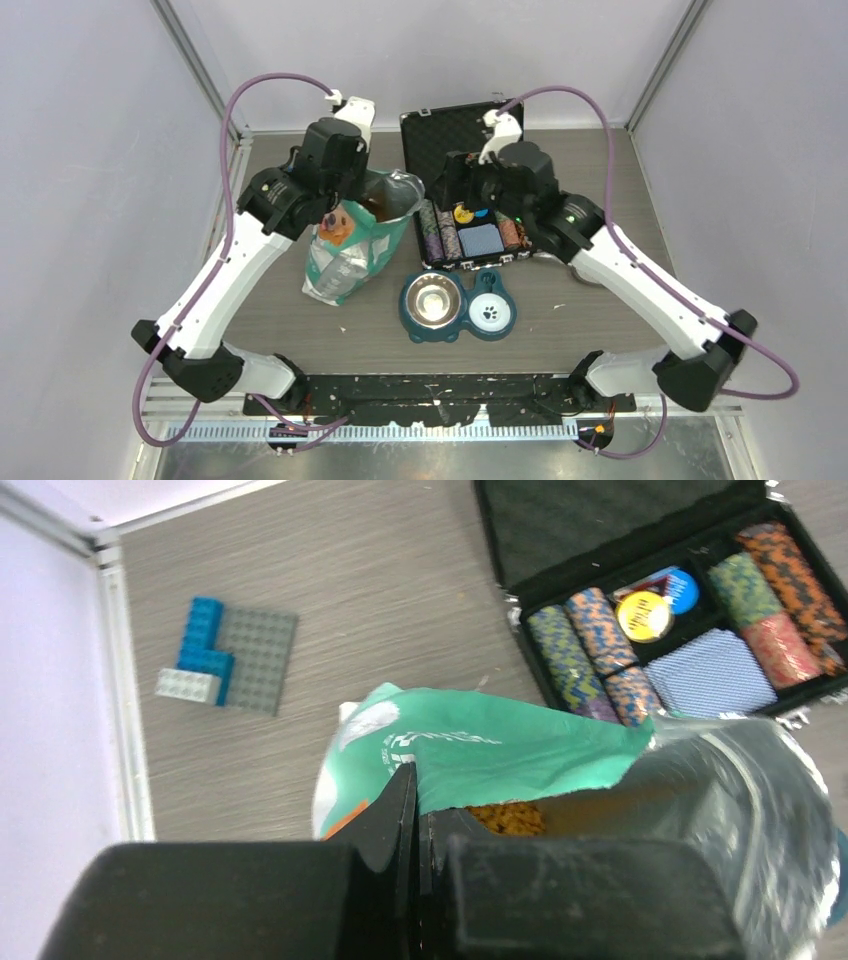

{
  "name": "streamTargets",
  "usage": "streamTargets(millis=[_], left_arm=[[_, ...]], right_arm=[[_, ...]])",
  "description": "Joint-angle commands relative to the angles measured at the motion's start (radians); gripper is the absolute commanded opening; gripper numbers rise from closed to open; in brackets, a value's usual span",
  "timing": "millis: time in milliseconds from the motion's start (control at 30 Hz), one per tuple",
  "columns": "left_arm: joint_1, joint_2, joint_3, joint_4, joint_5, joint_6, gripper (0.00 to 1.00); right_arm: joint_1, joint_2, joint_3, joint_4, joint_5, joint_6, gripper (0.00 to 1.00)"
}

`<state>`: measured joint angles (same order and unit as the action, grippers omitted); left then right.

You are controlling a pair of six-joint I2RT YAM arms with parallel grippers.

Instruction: Serve the pet food

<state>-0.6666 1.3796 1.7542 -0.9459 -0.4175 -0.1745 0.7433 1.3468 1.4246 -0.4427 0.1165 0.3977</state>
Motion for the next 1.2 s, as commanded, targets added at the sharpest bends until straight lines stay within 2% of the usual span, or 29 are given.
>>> streamTargets(millis=[0,200,367,433,567,800,967,1067,1167], left_arm=[[0.052,-0.123,0.049,0.109,-0.133,0.027,0.00],[0.232,-0.190,-0.038,0.081,-0.190,-0.007,0.00],[0.474,-0.260,-0.143,0.092,-0.029,-0.091,0.00],[0.525,-0.289,-0.207,0.126,0.057,-0.104,0.00],[0.530,-0.293,-0.232,0.155,0.161,-0.096,0.00],[0.530,-0.244,-0.180,0.117,0.174,-0.115,0.00],[0.530,-0.251,-0.155,0.111,0.152,-0.132,0.24],[0.529,-0.265,-0.147,0.113,0.116,-0.142,0.29],[0.529,-0.275,-0.144,0.108,0.085,-0.145,0.40]], right_arm=[[-0.005,-0.137,-0.067,0.150,-0.007,0.008,0.93],[-0.012,-0.198,-0.133,0.156,0.032,0.006,0.95],[-0.023,-0.221,-0.169,0.146,0.065,0.010,0.95],[-0.029,-0.220,-0.170,0.141,0.067,0.009,0.95],[-0.035,-0.209,-0.165,0.135,0.058,0.010,0.95],[-0.039,-0.200,-0.162,0.129,0.050,0.016,0.95],[-0.039,-0.207,-0.170,0.128,0.063,0.022,0.95],[-0.040,-0.210,-0.173,0.129,0.066,0.023,0.95],[-0.041,-0.210,-0.173,0.129,0.069,0.023,0.95]])
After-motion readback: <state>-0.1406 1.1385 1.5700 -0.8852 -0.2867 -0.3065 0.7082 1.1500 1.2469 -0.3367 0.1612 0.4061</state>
